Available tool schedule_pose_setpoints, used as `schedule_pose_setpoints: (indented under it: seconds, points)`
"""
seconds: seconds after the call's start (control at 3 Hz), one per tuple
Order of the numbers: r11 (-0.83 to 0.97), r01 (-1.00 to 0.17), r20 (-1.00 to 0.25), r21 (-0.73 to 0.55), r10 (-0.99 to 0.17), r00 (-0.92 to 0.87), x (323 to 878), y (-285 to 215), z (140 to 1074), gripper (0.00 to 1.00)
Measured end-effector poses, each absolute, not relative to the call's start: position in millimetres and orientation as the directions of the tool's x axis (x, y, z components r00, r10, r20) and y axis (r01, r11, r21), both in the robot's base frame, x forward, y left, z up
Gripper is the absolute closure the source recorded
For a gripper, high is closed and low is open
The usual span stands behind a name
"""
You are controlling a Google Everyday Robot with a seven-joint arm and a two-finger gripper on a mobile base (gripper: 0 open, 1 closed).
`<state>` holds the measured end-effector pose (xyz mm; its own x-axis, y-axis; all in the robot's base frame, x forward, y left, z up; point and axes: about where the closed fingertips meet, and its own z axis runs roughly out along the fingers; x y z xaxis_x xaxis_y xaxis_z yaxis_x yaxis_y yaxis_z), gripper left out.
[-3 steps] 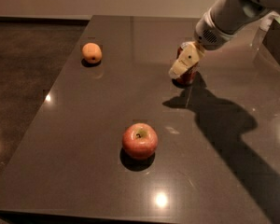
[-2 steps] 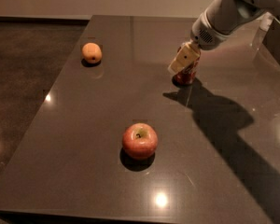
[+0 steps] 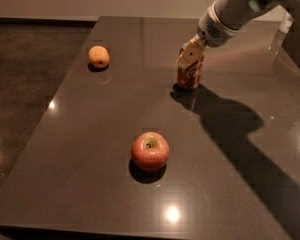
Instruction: Move coke can near orange
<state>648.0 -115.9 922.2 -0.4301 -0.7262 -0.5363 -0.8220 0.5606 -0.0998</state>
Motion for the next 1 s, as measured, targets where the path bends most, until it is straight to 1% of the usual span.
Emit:
schedule_pose_setpoints:
  seconds: [0.33,1.0]
  points:
    - [0.513,-0.854,-0.56,-0.087,-0.734,-0.384,650.7,-84.5,933.7,1.0]
    - [0.401,-0.914,-0.595,-0.063,-0.75,-0.288,659.0,7.3,937.8,1.0]
